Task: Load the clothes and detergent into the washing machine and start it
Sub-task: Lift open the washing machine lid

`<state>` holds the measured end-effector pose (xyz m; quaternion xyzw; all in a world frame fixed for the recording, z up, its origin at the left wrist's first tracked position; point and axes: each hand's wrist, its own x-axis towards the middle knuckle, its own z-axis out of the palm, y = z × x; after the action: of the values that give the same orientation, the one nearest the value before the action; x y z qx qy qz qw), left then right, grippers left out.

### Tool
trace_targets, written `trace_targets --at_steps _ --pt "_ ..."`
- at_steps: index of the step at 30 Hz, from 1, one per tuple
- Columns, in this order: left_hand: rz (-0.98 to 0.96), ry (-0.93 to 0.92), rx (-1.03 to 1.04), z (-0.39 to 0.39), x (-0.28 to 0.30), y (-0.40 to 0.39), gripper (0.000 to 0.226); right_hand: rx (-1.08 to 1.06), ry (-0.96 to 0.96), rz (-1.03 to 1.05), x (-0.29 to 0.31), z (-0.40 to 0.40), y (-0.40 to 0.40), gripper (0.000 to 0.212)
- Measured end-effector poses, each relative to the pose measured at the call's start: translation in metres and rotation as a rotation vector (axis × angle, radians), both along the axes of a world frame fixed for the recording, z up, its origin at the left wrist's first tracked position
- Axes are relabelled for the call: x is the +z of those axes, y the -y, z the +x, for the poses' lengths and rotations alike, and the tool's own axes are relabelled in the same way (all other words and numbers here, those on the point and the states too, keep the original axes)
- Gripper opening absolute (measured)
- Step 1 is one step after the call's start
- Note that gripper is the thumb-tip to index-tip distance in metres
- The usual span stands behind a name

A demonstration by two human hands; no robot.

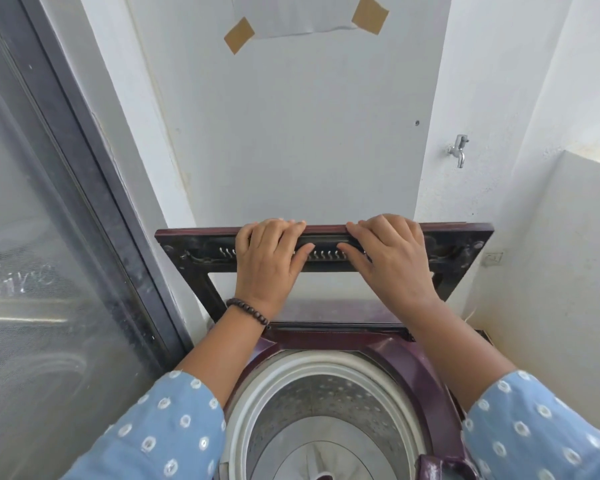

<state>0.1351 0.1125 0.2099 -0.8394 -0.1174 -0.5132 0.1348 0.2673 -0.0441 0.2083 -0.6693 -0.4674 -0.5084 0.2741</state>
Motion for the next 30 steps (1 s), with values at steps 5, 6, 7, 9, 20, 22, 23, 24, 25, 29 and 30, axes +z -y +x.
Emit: trace_targets --at_steps 5,6,7,9,20,22,23,24,25,29,30 --pt "-0.081 -0.168 -0.025 0.014 0.002 -0.016 0.049 -0.042 -0.047 -0.052 0.005 0.019 -0.016 0.034" --pt "-0.106 -0.200 -0.021 0.017 0.002 -0.017 0.053 -0.045 -0.063 -0.067 0.005 0.022 -0.020 0.036" --pt "-0.130 -0.229 -0.014 0.020 0.002 -0.018 0.056 -0.050 -0.080 -0.082 0.006 0.026 -0.023 0.038" --pt "-0.170 -0.280 0.006 0.026 0.003 -0.020 0.062 -0.060 -0.114 -0.108 0.006 0.032 -0.030 0.040" --pt "-0.272 -0.498 0.163 0.070 0.014 -0.045 0.073 -0.130 -0.329 -0.314 0.018 0.061 -0.064 0.049" --pt "-0.288 -0.525 0.181 0.078 0.015 -0.048 0.075 -0.145 -0.362 -0.354 0.020 0.064 -0.068 0.052" --pt "-0.298 -0.536 0.187 0.081 0.016 -0.049 0.075 -0.151 -0.374 -0.371 0.021 0.066 -0.071 0.053" --pt "-0.307 -0.544 0.191 0.084 0.016 -0.051 0.075 -0.156 -0.385 -0.386 0.021 0.068 -0.073 0.054" --pt "-0.314 -0.550 0.194 0.088 0.016 -0.052 0.076 -0.159 -0.395 -0.398 0.022 0.070 -0.075 0.054" --pt "-0.330 -0.579 0.208 0.098 0.018 -0.058 0.077 -0.163 -0.433 -0.428 0.023 0.078 -0.083 0.056" --pt "-0.336 -0.584 0.210 0.100 0.018 -0.059 0.077 -0.166 -0.441 -0.433 0.023 0.080 -0.085 0.056"
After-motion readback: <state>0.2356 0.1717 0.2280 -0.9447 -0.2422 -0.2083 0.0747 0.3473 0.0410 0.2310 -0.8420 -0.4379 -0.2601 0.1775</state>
